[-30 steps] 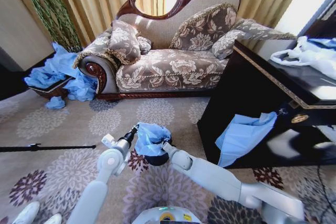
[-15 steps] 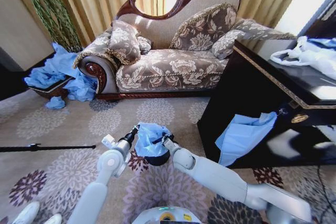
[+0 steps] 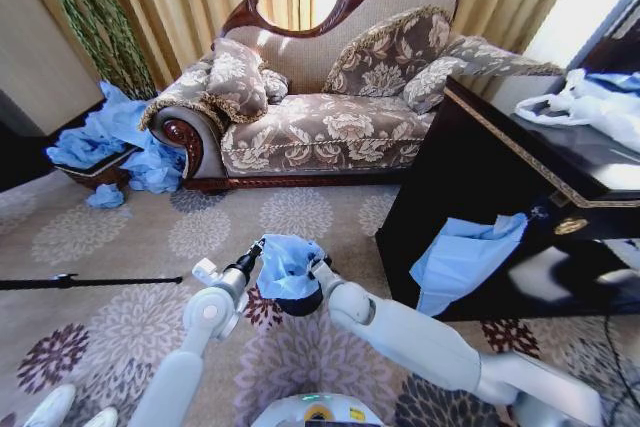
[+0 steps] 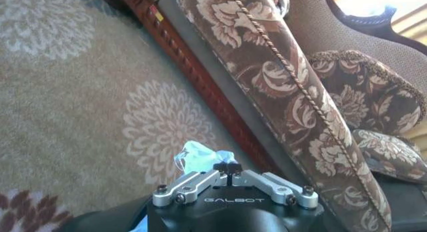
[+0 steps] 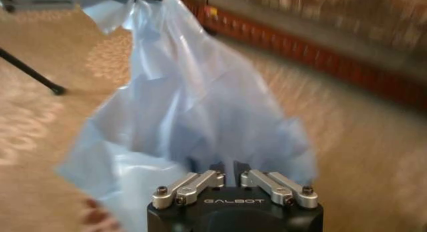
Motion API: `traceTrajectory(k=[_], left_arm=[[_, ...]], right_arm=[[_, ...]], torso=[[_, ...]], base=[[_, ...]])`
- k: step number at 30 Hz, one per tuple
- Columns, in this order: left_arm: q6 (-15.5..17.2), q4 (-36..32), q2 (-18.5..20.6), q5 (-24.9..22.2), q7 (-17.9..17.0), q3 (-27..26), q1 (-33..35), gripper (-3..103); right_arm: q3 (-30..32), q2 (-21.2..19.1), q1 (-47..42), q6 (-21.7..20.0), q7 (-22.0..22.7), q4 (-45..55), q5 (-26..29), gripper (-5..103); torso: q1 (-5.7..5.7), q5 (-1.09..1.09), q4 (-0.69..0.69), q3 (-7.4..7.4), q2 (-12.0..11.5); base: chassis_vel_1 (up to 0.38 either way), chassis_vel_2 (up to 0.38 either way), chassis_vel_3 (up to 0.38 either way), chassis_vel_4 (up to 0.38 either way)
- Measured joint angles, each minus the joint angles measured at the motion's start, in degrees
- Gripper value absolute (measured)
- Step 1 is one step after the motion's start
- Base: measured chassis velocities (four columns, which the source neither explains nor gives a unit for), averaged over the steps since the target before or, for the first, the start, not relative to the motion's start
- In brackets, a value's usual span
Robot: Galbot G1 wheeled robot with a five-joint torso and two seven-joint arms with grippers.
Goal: Place a garbage bag over the trash bin.
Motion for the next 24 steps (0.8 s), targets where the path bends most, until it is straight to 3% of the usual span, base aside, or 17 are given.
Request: traceTrajectory(k=[3,5,7,13,15,19,24], left_arm=[[0.0,0.2,0.0,0.0,0.0,0.1,-0.1,0],[0.0,0.2,0.0,0.0,0.1,0.3,-0.1,0],[0.0,0.2,0.0,0.0,0.2,0.3,-0.1,0],[0.0,0.4,0.0,0.0,0.5,0.3,0.1,0],[0.0,0.4,0.0,0.0,0.5,0.3,0.1,0],[0.0,0.5,0.1,-0.1,0.6,0.3,-0.1,0],[0.0,0.5,0.1,-0.1,0.6,0.2,-0.1,0]], right_arm=[[0.6,1.1,-0.6,0.0,1.1,-0.7,2.4,19],[0.9,1.8,-0.9,0.6,0.2,-3.0,-0.5,30],[0.9,1.9,-0.9,0.8,-0.2,-3.7,-1.7,30],[0.7,2.9,-0.9,1.3,-1.9,-7.1,-8.2,57],[0.7,3.0,-0.9,1.3,-2.0,-7.4,-8.3,57],[0.8,4.8,-0.7,2.3,-2.3,-10.6,-8.5,79],[0.9,6.2,-0.5,2.6,-2.3,-13.0,-8.2,94]], torso=[[0.00,0.00,0.01,0.00,0.0],[0.00,0.00,0.00,0.00,0.0],[0.00,0.00,0.00,0.00,0.0],[0.00,0.00,0.00,0.00,0.0],[0.00,0.00,0.00,0.00,0.0],[0.00,0.00,0.00,0.00,0.0],[0.00,0.00,0.00,0.00,0.0]], base=[[0.000,0.000,0.000,0.000],[0.000,0.000,0.000,0.000],[0.000,0.000,0.000,0.000],[0.000,0.000,0.000,0.000],[0.000,0.000,0.000,0.000],[0.000,0.000,0.000,0.000],[0.000,0.000,0.000,0.000]])
